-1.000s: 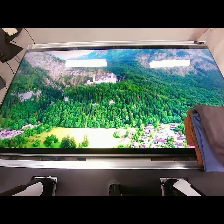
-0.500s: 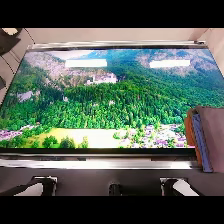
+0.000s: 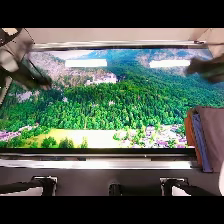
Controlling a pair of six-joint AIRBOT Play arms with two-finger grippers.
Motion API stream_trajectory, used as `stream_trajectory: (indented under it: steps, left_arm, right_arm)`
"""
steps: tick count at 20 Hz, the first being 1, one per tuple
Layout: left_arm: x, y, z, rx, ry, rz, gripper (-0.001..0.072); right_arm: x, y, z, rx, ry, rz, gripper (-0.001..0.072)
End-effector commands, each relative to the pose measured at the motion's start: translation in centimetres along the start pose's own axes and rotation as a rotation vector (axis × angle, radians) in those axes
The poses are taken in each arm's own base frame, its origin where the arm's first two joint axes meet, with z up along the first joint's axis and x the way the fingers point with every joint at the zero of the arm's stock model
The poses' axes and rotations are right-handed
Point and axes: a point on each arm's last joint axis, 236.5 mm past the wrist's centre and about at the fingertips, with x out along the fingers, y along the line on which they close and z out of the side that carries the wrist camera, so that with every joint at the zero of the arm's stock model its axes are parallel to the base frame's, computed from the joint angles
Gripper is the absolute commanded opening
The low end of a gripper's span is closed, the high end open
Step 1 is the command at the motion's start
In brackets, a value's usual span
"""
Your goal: Fold the shirts.
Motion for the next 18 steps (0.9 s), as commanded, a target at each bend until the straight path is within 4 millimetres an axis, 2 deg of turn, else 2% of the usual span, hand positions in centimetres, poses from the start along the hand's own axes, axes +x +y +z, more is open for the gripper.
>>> stream_trajectory:
  steps: [1,3,5,8,18]
  left_arm:
    - [4.8,-3.4,-9.0,-0.055,0.241,-0.039,0.0536]
    - [4.8,-4.3,-9.2,-0.111,0.111,-0.063,0.0533]
    - [4.3,-4.6,-9.7,-0.078,0.076,-0.074,0.0532]
    - [4.3,-4.4,-9.7,-0.061,0.079,-0.067,0.0533]
    - [4.3,-4.4,-9.7,-0.061,0.079,-0.067,0.0533]
  right_arm:
    - [4.8,8.6,-10.9,-0.122,0.417,0.049,0.0713]
    - [6.0,10.9,-13.2,-0.187,0.471,0.049,0.0712]
    - [5.9,12.3,-14.1,-0.232,0.470,0.058,0.0706]
    - [5.6,13.4,-14.9,-0.251,0.483,0.079,0.0703]
    - [5.6,13.5,-14.8,-0.251,0.480,0.080,0.0703]
